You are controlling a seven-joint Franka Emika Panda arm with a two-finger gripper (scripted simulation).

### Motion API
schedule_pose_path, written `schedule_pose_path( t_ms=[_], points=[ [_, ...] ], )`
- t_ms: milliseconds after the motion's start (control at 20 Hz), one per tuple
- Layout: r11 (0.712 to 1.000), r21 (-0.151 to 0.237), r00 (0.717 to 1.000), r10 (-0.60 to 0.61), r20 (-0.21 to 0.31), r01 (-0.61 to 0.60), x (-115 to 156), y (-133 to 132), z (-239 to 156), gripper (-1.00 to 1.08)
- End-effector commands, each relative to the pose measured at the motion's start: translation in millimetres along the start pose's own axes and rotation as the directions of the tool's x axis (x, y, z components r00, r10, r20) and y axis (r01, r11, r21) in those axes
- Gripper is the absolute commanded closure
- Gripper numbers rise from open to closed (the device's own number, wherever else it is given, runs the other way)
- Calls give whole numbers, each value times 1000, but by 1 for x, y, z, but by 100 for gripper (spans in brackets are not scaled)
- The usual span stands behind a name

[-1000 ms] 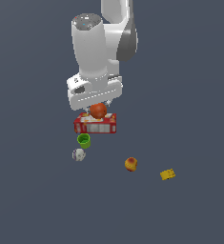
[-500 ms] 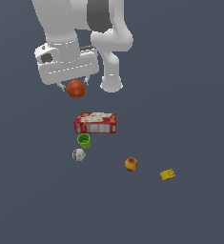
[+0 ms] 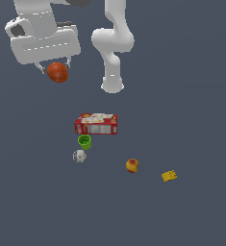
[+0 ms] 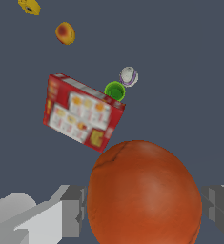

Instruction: Pick up a designated object from a clutter of objects.

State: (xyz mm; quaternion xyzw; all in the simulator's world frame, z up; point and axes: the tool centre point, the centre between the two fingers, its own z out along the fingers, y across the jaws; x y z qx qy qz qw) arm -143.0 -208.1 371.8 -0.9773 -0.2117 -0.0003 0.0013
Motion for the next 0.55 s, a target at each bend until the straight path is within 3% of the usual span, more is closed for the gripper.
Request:
schedule_pose_path(
  t_ms=[0,500],
  points=[
    [1000,-2,1000,-1,1,1,-8,7,-10,108],
    [1000,-3,1000,-2,2,2,-11,13,-14,108]
  ],
)
